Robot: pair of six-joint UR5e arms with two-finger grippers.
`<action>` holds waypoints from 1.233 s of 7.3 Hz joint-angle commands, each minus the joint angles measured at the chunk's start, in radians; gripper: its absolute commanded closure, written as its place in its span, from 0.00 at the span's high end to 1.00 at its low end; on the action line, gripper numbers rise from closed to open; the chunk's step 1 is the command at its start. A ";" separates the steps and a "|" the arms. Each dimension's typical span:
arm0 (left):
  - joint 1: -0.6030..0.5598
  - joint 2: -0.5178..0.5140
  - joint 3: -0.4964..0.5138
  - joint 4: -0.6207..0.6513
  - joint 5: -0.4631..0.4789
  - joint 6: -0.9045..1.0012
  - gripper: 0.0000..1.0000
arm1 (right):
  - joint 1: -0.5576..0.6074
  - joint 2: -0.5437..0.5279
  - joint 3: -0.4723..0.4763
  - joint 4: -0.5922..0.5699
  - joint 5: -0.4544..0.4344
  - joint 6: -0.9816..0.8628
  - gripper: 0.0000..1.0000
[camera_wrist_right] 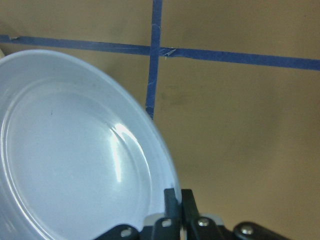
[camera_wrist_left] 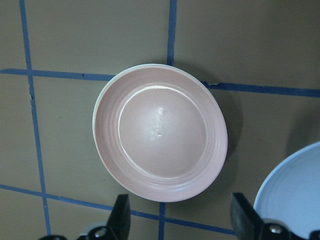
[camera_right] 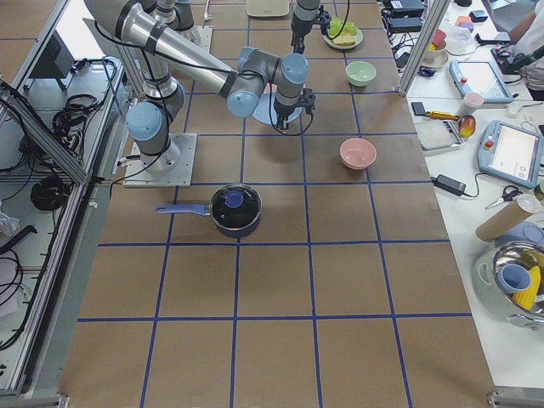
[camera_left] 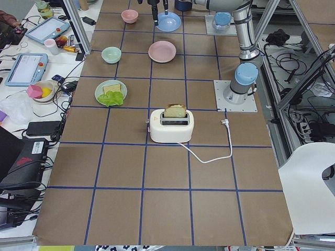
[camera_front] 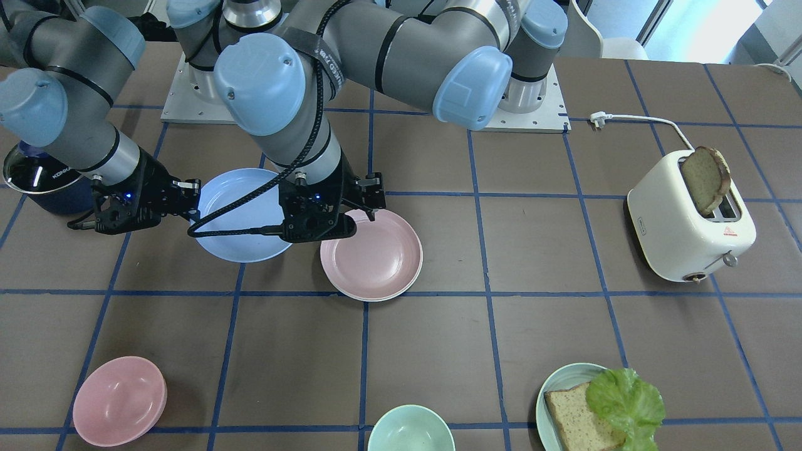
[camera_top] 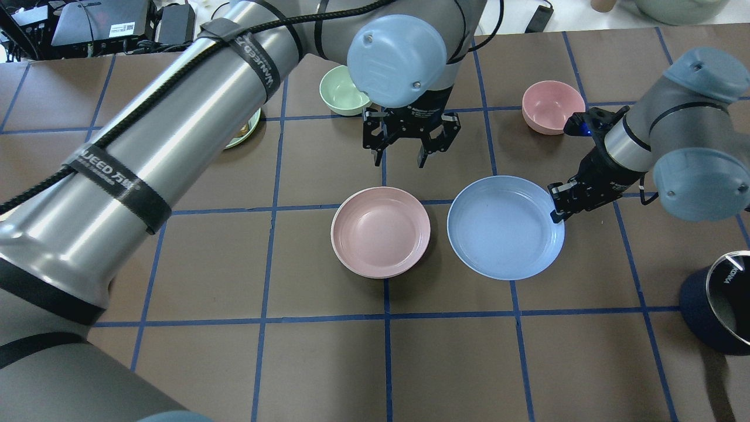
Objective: Stack three plates with pink and blue
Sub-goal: 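Carry the blue plate onto the pink plate with the right gripper while the left withdraws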
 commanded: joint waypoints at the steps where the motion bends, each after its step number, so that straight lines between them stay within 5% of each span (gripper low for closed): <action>1: 0.096 0.030 0.001 0.000 -0.006 0.126 0.79 | 0.082 0.006 0.000 -0.042 0.036 0.140 0.00; 3: 0.165 0.062 0.001 0.000 -0.010 0.191 1.00 | 0.249 0.052 -0.006 -0.135 0.036 0.339 0.00; 5: 0.239 0.094 0.000 -0.003 -0.007 0.301 1.00 | 0.353 0.113 -0.050 -0.181 0.030 0.479 0.00; 9: 0.378 0.116 0.000 -0.001 -0.073 0.484 1.00 | 0.442 0.193 -0.057 -0.232 0.016 0.481 0.00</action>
